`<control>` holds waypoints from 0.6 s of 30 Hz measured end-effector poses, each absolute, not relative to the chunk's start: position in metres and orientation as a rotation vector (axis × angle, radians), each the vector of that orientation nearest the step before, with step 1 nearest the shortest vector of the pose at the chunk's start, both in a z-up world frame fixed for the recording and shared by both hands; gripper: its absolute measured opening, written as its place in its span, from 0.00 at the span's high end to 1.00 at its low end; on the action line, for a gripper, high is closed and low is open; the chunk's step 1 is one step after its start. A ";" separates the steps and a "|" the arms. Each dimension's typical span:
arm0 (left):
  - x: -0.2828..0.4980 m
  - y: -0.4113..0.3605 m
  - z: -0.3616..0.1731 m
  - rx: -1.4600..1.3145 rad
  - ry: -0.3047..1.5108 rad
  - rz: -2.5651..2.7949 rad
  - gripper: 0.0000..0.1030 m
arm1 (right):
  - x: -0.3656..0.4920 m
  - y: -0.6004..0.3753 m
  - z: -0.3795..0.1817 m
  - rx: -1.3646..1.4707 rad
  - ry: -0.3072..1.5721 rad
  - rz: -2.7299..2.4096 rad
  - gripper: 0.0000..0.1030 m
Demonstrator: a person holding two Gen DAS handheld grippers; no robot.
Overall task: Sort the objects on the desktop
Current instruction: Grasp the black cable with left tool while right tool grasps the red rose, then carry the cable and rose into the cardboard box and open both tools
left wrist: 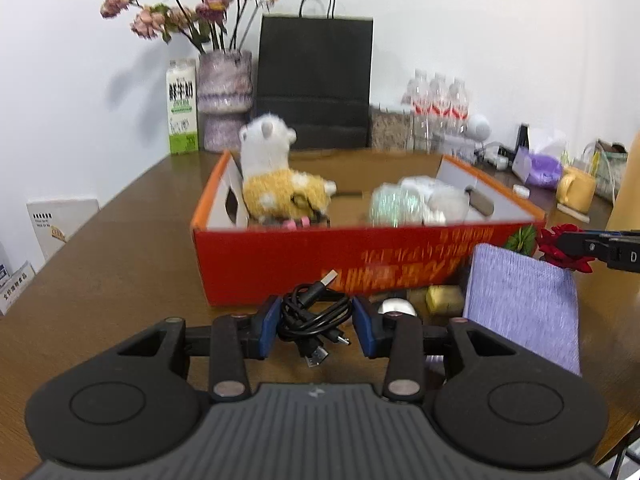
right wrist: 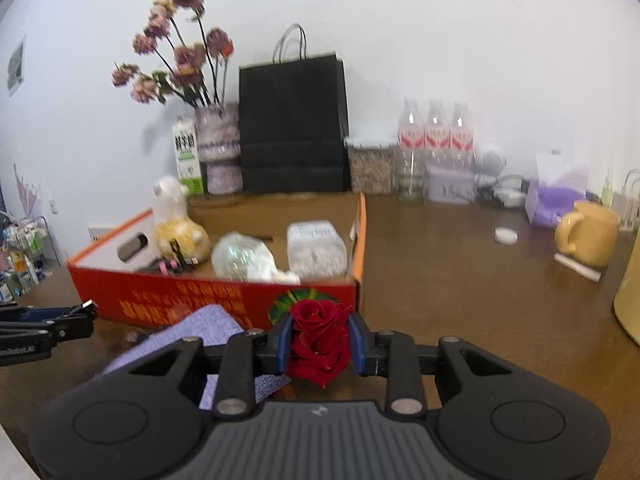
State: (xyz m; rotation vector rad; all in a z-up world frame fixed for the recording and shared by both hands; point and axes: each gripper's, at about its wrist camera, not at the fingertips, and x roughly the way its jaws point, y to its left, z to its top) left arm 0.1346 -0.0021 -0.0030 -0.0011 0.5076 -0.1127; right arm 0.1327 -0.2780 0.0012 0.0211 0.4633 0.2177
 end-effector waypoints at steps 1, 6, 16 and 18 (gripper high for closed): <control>0.134 -0.002 0.003 -0.003 0.488 -0.115 0.61 | 0.132 -0.277 0.006 0.019 0.449 0.221 0.73; 0.137 -0.006 0.027 -0.004 0.405 -0.122 0.61 | 0.136 -0.267 0.029 0.009 0.386 0.236 0.73; 0.174 -0.008 0.052 -0.036 0.321 -0.095 0.61 | 0.184 -0.248 0.049 0.023 0.354 0.238 0.73; 0.187 -0.008 0.049 -0.051 0.326 -0.088 0.61 | 0.196 -0.245 0.046 0.029 0.364 0.238 0.73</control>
